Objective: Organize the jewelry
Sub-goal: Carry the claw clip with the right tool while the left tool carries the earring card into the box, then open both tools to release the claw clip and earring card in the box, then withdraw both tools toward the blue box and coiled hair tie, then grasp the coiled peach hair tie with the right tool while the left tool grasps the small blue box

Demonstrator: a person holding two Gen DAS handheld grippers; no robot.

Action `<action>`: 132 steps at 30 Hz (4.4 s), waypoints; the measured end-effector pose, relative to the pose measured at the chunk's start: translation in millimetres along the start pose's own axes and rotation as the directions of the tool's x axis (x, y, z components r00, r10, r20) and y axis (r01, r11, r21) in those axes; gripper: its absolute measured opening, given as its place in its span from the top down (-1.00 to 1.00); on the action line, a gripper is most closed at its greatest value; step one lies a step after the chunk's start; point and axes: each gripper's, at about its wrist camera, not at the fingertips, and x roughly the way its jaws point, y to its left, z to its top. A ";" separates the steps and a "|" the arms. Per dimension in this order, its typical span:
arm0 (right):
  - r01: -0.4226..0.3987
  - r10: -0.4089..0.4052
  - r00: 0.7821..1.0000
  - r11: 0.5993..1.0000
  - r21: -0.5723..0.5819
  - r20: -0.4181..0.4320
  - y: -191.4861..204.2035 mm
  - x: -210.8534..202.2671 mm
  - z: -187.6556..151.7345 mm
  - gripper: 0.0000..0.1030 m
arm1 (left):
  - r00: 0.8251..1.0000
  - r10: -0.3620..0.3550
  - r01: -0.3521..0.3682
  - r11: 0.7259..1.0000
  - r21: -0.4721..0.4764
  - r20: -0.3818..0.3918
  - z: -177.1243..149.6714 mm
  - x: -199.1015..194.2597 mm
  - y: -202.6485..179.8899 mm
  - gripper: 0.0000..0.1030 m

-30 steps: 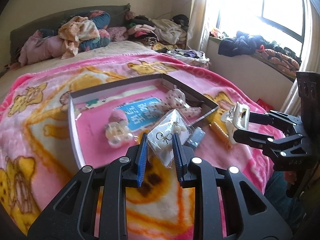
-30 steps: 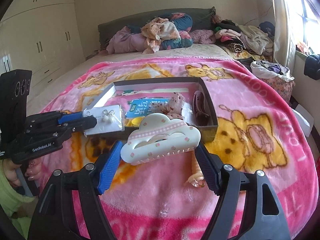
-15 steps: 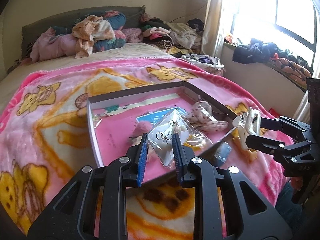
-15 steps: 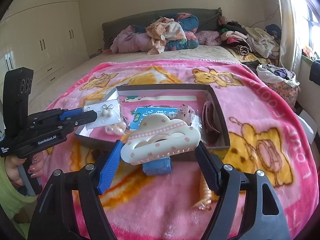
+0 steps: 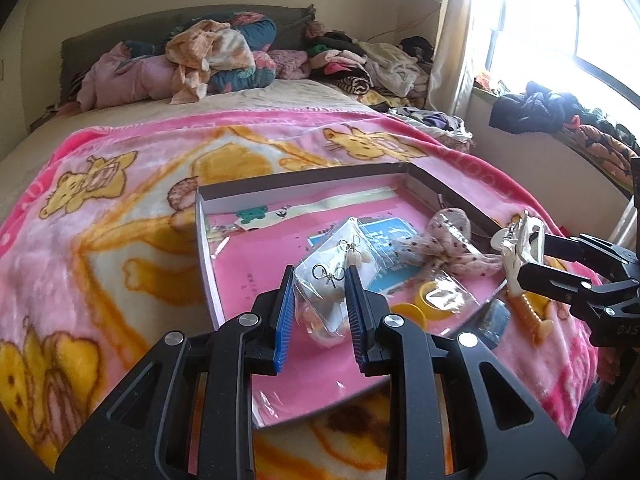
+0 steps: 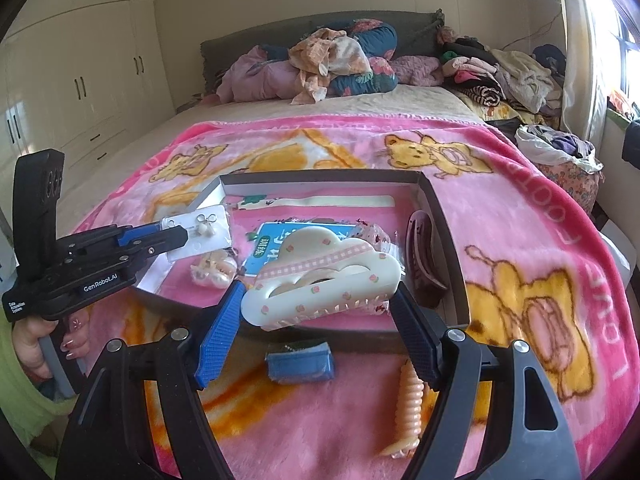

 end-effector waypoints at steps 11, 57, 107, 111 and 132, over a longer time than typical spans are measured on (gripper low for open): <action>0.004 -0.005 0.999 1.000 -0.003 -0.035 -5.5 25.3 6.1 -0.38 | 0.999 0.037 -0.038 0.999 -0.033 -0.013 4.1 17.9 13.7 0.66; 0.024 -0.023 0.999 0.999 0.034 -0.024 0.0 6.5 -10.8 -0.64 | 0.995 0.098 -0.097 0.994 -0.049 0.017 5.2 11.8 23.9 -0.19; 0.098 -0.092 0.985 0.994 0.037 -0.149 -54.4 -2.7 -79.6 0.63 | 0.988 -0.122 0.130 0.988 0.088 -0.098 -49.7 16.9 -107.0 -0.77; 0.109 -0.098 0.986 0.991 0.072 -0.133 -63.9 -14.4 -80.5 0.64 | 0.985 -0.125 0.132 0.990 0.056 -0.117 -47.6 26.4 -116.1 -0.74; 0.092 -0.086 0.994 0.990 0.109 -0.061 -84.9 -59.3 -83.1 0.64 | 0.983 -0.095 0.087 0.995 -0.054 -0.157 -41.5 43.4 -138.0 0.26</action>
